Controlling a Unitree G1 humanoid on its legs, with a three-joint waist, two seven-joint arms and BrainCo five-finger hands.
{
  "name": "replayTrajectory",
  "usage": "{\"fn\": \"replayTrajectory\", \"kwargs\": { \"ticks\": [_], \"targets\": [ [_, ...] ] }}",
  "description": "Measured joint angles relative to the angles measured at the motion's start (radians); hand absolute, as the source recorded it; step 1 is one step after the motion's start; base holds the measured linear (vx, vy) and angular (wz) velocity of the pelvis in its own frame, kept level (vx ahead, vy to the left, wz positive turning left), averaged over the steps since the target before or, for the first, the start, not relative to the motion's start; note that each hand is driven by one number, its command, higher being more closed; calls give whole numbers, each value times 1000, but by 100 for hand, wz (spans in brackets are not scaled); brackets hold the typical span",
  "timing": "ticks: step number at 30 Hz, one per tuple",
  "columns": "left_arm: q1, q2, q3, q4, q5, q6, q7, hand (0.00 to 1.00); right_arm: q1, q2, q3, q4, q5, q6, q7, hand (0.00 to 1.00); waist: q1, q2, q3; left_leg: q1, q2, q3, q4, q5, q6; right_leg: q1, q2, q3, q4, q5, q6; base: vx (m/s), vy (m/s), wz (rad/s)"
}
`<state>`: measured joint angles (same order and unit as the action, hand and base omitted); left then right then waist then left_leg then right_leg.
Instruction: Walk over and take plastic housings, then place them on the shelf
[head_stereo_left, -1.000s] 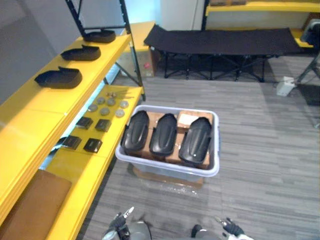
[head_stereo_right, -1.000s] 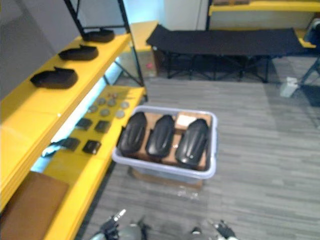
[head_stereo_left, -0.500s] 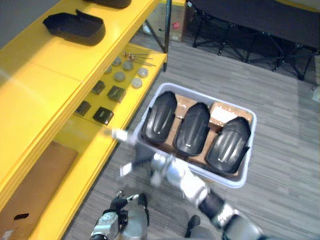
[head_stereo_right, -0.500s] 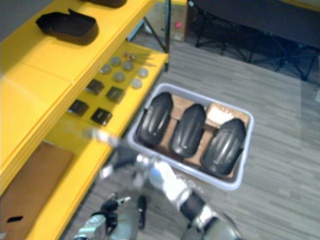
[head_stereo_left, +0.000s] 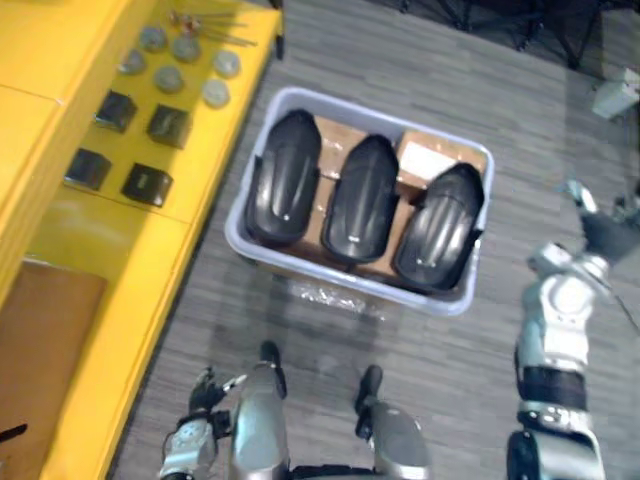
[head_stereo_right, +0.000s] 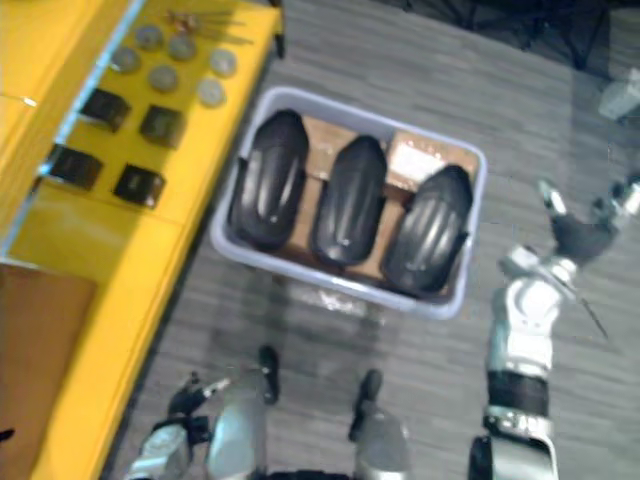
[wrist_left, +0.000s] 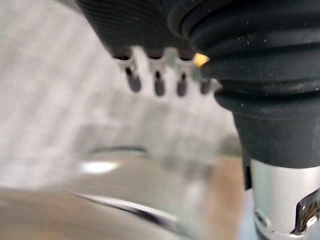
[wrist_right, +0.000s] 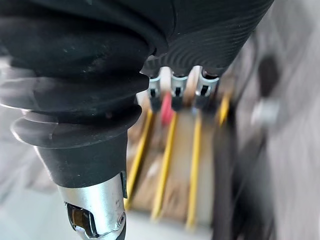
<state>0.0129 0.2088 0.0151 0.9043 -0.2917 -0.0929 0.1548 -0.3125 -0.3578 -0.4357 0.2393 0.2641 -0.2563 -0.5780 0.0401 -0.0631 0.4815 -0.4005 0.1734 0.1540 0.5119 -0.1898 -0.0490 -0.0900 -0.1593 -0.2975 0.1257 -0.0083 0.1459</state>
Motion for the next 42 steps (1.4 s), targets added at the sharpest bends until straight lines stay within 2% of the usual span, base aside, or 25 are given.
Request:
{"fn": "replayTrajectory", "kwargs": {
  "ticks": [7,9,14,19,21,23,24,25,26,29,32,35,42],
  "targets": [
    [2,0,31,1,-50,7,2,0,107,-35,-136,89,111,-81,-9,0,-12,-24,10,-90,14,-4,57,-15,10,-105,2,26,77,-23,-2,-35,25,-7],
    [1,2,47,0,-57,7,2,0,117,-39,-137,129,135,-84,2,0,-17,-34,13,-96,14,-3,59,-15,10,-116,1,31,82,-23,-2,-11,11,-2],
    [-3,2,50,-3,-63,7,-1,0,129,-39,-141,287,199,-84,123,0,-18,-34,12,-111,10,-5,59,-14,11,-134,-1,36,91,-26,-5,0,0,0],
    [-6,3,38,-8,-65,-5,-2,0,68,-58,-123,410,220,-83,165,0,-3,-30,13,-127,-2,-11,51,-5,14,-156,-10,31,101,-30,-4,0,0,3],
    [-16,1,13,-8,-65,-9,-1,0,19,-100,-98,471,235,-64,169,0,0,-19,18,-129,-25,-29,38,10,18,-158,-25,23,108,-32,-3,1,20,21],
    [-16,-1,-1,-11,-88,-14,-2,0,-32,-151,-69,524,234,-41,170,0,4,4,20,-131,-41,-38,34,15,23,-158,-35,22,109,-32,-2,-8,41,22],
    [-19,-14,-25,-11,-103,-21,-2,0,-81,-192,-46,553,233,-32,168,0,7,33,19,-144,-52,-50,35,19,29,-160,-41,17,110,-32,-2,-12,44,25],
    [-21,-18,-35,-11,-104,-23,-3,0,-100,-211,-39,566,232,-25,168,0,9,43,20,-148,-58,-54,33,22,31,-162,-46,12,111,-33,-1,-23,57,36],
    [-23,-24,-41,-11,-104,-30,-5,0,-137,-249,-19,589,231,-5,164,0,13,67,21,-157,-66,-61,25,31,36,-168,-56,-2,114,-33,0,-35,52,29],
    [-24,-33,-88,1,-106,-29,-11,0,-234,-305,32,651,229,42,162,0,37,107,24,-161,-85,-60,13,48,44,-182,-74,-4,123,-31,3,-29,25,13],
    [-24,-49,-107,17,-141,-29,-13,0,-306,-334,88,677,191,84,161,0,47,140,25,-161,-98,-59,-1,59,49,-189,-87,-6,133,-31,4,-21,13,6],
    [-24,-60,-112,22,-146,-17,-21,0,-335,-364,125,688,138,124,161,0,52,157,25,-162,-114,-58,-18,72,53,-205,-106,-6,154,-38,20,-25,6,8],
    [-24,-61,-125,27,-153,-12,-48,0,-400,-398,212,721,72,191,175,0,53,174,28,-162,-121,-59,-26,82,54,-213,-115,-8,168,-40,22,-7,1,2]
  ]
}}
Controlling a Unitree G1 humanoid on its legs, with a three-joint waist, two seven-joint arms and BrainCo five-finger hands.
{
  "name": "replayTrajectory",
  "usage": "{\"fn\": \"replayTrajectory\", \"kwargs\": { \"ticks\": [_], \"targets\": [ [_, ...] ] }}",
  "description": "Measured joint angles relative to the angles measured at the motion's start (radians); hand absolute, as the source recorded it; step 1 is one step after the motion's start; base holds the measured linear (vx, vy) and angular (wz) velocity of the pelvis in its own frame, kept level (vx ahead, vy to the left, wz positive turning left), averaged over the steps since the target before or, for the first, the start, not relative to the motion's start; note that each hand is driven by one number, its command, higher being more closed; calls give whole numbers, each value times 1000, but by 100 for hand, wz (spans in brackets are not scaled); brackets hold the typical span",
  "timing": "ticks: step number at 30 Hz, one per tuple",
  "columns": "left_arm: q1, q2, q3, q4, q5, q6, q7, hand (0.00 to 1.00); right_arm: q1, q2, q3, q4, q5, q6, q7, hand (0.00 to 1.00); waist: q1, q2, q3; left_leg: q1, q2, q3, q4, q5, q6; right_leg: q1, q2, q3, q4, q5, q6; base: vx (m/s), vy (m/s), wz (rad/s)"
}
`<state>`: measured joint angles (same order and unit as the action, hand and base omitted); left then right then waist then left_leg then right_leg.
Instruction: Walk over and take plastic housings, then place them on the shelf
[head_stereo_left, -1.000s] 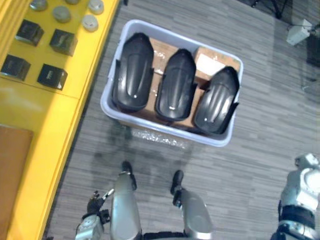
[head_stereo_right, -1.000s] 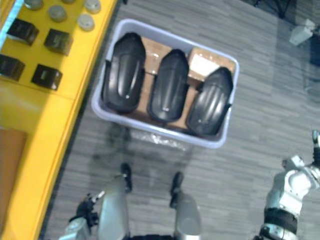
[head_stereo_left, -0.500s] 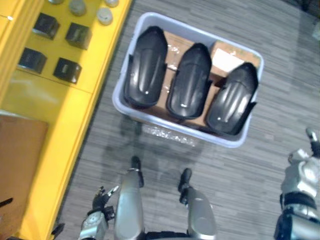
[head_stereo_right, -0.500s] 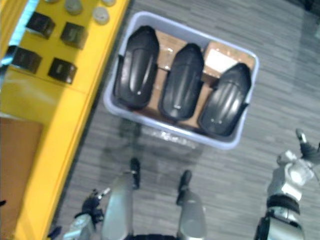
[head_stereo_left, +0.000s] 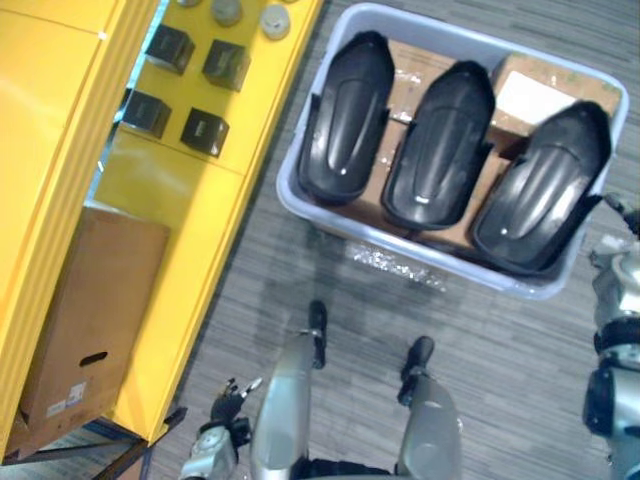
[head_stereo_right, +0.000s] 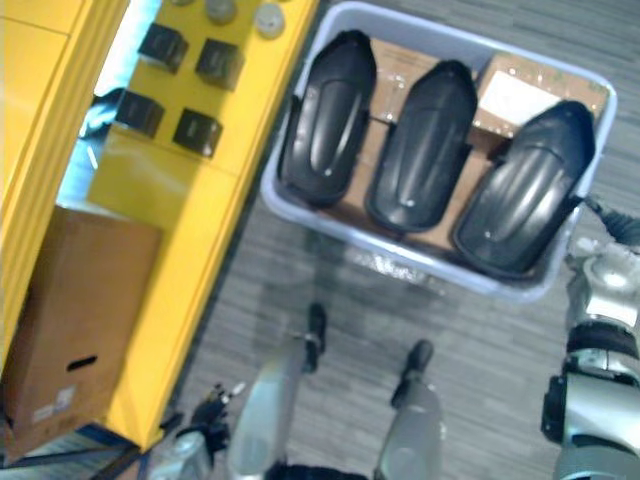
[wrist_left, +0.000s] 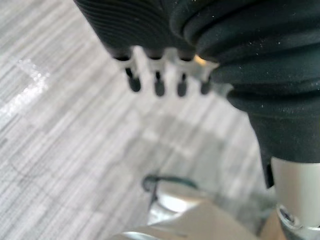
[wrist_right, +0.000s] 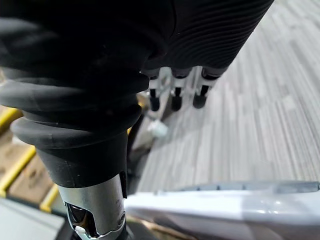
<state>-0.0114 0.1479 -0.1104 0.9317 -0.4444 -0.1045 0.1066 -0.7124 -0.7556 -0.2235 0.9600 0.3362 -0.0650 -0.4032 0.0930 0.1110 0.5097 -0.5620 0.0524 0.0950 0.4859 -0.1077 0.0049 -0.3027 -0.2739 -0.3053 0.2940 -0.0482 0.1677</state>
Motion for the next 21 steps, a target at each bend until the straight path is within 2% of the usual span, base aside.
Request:
{"fn": "replayTrajectory", "kwargs": {
  "ticks": [9,14,16,17,21],
  "targets": [
    [0,-4,-29,5,-11,-4,-3,0,-30,-12,62,4,-19,56,103,0,2,29,0,-4,-9,-1,-7,11,5,-12,-12,-3,20,-3,-1,-4,0,1],
    [0,-4,-31,13,-18,-2,-9,0,-42,-12,103,29,-17,155,190,0,3,31,1,-5,-11,-3,-8,14,6,-13,-14,-8,22,-3,-1,-1,1,1],
    [0,-4,-31,14,-17,-2,-15,0,-53,-22,103,39,-16,175,206,0,3,32,1,-8,-12,-5,-9,15,6,-13,-16,-16,23,-3,-2,-3,6,6],
    [0,-4,-31,15,-17,-2,-17,0,-61,-30,108,47,-16,191,215,100,3,33,1,-10,-12,-8,-9,16,6,-13,-16,-20,24,-3,-2,-4,5,7],
    [-7,-4,-41,36,-17,-5,-26,0,-101,-56,122,115,-35,219,225,100,7,38,2,-11,-15,-14,-17,21,4,-13,-17,-26,29,-5,-5,-13,1,5]
  ]
}}
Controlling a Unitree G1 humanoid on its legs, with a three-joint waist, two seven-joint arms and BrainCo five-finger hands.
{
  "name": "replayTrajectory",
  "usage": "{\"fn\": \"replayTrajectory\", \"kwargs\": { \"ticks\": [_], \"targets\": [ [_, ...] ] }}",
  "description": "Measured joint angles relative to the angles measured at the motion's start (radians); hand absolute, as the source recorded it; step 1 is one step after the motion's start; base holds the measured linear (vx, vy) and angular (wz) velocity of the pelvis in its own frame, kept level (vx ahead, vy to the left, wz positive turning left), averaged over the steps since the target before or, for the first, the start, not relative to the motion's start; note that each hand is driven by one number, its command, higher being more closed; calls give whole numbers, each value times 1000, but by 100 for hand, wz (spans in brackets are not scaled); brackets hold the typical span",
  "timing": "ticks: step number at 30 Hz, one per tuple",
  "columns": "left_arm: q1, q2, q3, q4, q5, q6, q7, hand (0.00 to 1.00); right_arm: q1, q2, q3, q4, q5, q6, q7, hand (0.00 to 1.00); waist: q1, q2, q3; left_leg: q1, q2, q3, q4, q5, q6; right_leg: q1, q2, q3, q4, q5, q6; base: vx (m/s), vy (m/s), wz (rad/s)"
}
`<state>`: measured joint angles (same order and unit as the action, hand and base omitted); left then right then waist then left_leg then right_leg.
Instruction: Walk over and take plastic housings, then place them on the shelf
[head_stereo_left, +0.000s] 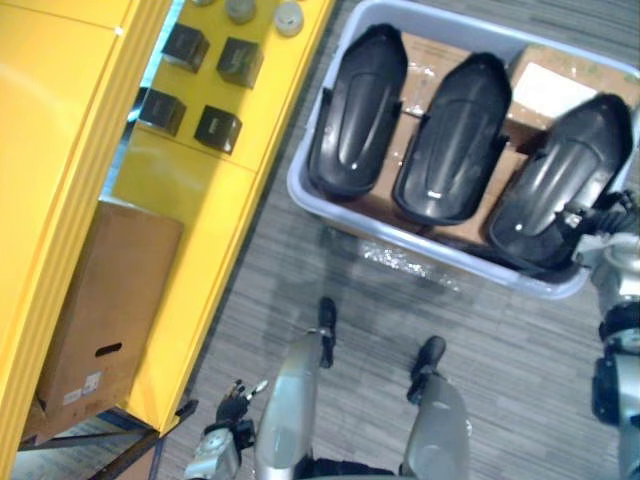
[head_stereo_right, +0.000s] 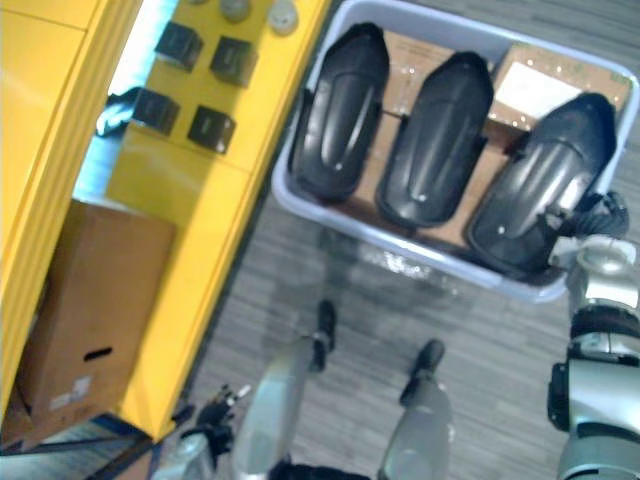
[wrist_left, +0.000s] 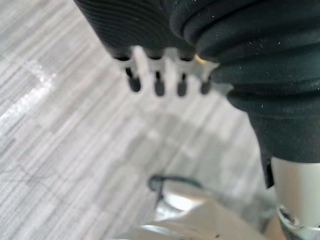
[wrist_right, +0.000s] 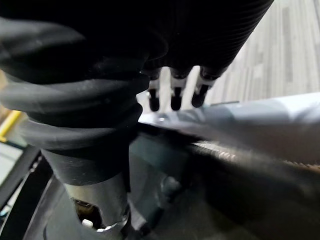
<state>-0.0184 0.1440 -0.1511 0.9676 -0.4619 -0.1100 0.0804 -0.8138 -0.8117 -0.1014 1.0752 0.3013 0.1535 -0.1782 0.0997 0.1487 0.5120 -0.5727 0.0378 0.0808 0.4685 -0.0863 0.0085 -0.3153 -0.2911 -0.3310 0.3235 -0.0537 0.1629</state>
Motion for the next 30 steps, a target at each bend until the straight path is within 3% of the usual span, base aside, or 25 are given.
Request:
{"fn": "replayTrajectory", "kwargs": {
  "ticks": [7,10,18,24,26,30],
  "targets": [
    [-20,1,-29,27,0,-5,-3,0,-37,-32,-26,85,-99,85,0,100,5,16,-5,15,-6,-21,-31,27,-11,2,-5,-20,26,-21,-6,-8,-16,9],
    [-20,0,-29,26,-1,-5,-4,0,-36,-26,-28,99,-126,101,5,100,8,17,-5,24,-5,-25,-44,35,-17,1,-4,-24,39,-32,-11,-10,-40,5],
    [-20,-10,-30,22,-13,7,-3,0,-17,-28,-52,117,-200,76,-1,100,21,38,-19,27,0,-31,-44,37,-20,1,-2,-25,56,-42,-13,0,0,0],
    [-20,-10,-29,3,-51,3,16,0,7,1,-52,114,-261,8,-111,100,25,38,-19,19,0,-37,-33,37,-20,1,0,-29,58,-42,-13,0,3,2],
    [-21,-9,-28,-9,-83,-5,21,0,19,8,-51,102,-285,5,-162,100,25,36,-19,10,4,-41,-21,36,-20,2,4,-35,60,-42,-14,-13,6,5],
    [-20,-10,-22,-39,-129,-18,23,0,94,33,-45,-5,-317,40,-235,100,22,31,-15,9,10,-37,-12,34,-18,3,10,-27,56,-40,-11,-10,4,-4]
  ]
}}
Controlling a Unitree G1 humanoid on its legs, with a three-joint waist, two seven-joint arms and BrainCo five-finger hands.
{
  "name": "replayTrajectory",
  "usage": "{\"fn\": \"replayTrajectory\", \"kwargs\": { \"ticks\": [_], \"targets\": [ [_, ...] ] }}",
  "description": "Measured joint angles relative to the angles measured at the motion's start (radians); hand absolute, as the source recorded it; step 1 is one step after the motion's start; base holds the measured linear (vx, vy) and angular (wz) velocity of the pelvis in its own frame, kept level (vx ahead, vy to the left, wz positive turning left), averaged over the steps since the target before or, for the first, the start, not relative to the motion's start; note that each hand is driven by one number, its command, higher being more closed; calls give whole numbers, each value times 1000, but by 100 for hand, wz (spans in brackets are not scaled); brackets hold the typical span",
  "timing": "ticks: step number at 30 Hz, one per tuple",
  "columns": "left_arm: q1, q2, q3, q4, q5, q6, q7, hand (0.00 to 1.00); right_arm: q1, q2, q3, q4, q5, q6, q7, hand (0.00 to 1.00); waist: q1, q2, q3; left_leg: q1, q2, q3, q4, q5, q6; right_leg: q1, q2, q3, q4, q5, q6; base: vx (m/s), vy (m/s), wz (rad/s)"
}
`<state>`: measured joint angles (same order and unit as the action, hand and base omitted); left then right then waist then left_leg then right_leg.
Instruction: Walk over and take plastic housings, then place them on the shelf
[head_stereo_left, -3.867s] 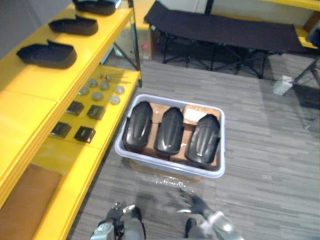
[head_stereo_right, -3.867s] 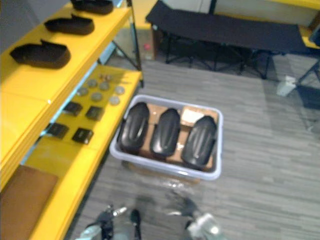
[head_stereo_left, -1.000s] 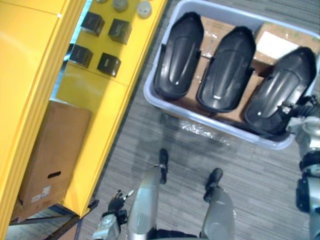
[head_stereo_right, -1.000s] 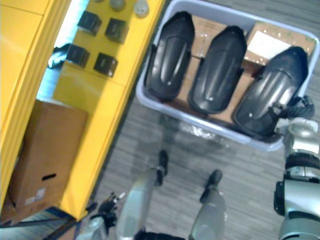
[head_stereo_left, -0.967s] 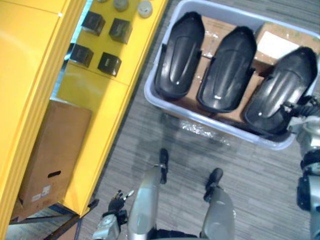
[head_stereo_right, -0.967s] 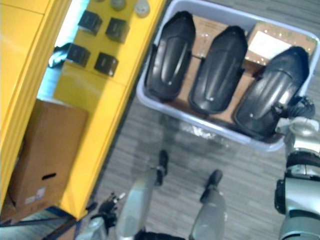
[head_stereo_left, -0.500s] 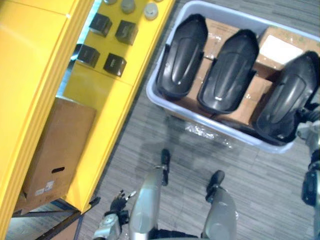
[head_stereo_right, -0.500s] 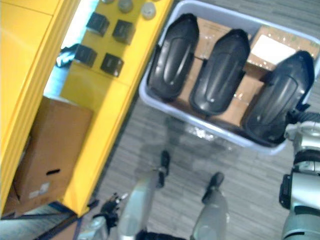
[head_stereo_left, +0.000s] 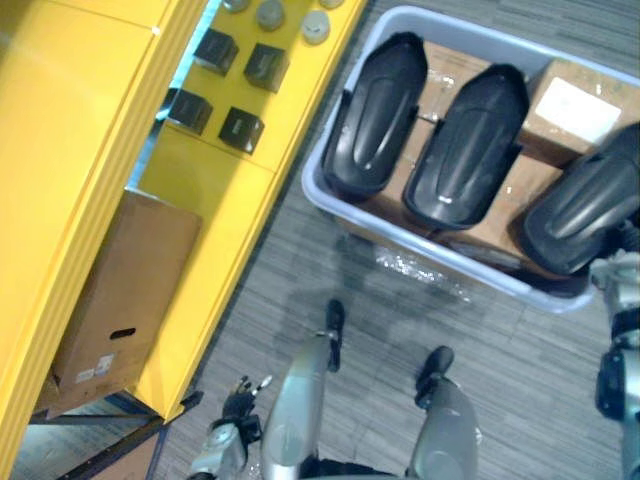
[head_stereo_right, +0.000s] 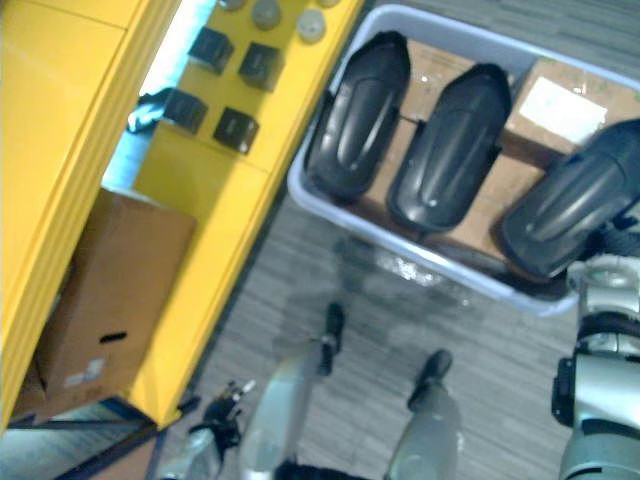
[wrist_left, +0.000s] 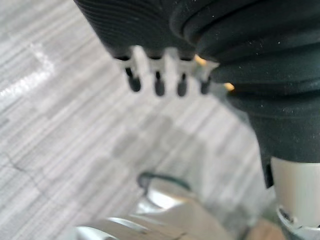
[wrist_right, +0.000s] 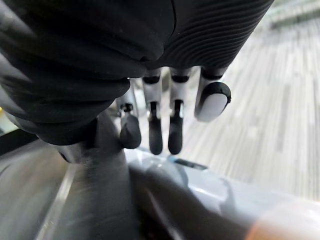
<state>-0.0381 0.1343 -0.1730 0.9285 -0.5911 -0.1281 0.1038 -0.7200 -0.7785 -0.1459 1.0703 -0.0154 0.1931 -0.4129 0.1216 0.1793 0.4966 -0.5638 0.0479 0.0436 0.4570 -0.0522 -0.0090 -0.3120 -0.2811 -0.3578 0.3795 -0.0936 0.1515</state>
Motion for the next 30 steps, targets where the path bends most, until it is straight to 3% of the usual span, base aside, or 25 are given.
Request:
{"fn": "replayTrajectory", "kwargs": {
  "ticks": [4,8,14,19,22,26,27,30],
  "targets": [
    [2,0,28,-38,-39,-4,-2,0,37,10,-1,-63,-41,17,-54,100,-7,-22,5,5,11,8,-1,-1,0,3,10,8,-10,3,0,-12,-4,-10],
    [24,15,90,-80,-43,-5,-1,0,77,47,-19,-147,-69,22,-95,100,-25,-93,8,53,20,16,-28,-1,-1,48,21,8,-34,6,-3,10,-16,-3],
    [57,22,140,-141,-68,-3,-2,0,125,62,-48,-276,-78,21,-140,100,-27,-167,-6,138,13,21,-92,9,-13,124,23,2,-81,7,-3,45,-23,1],
    [84,33,173,-207,-71,-10,2,0,174,118,-51,-351,-78,22,-179,100,-25,-203,-10,198,5,21,-142,16,-24,188,26,-18,-126,11,-2,68,-25,7],
    [93,48,186,-301,-90,-53,10,0,209,157,-64,-433,-80,22,-185,100,-24,-227,-16,225,6,25,-152,20,-30,225,32,-24,-150,14,-2,84,-23,8],
    [91,51,229,-540,-90,-107,82,0,237,207,-68,-487,-118,19,-201,100,-20,-248,-26,257,13,34,-159,21,-31,263,41,-21,-175,30,-11,46,-9,-2],
    [81,58,243,-642,-13,-134,131,0,245,225,-68,-507,-121,12,-202,100,-17,-261,-33,267,13,42,-170,21,-31,268,42,-19,-186,33,-12,10,-1,-7],
    [12,75,236,-752,94,-132,197,0,244,234,-64,-511,-149,2,-202,100,-15,-263,-35,266,16,45,-172,21,-31,279,51,-19,-218,60,-18,-17,16,-4]
  ]
}}
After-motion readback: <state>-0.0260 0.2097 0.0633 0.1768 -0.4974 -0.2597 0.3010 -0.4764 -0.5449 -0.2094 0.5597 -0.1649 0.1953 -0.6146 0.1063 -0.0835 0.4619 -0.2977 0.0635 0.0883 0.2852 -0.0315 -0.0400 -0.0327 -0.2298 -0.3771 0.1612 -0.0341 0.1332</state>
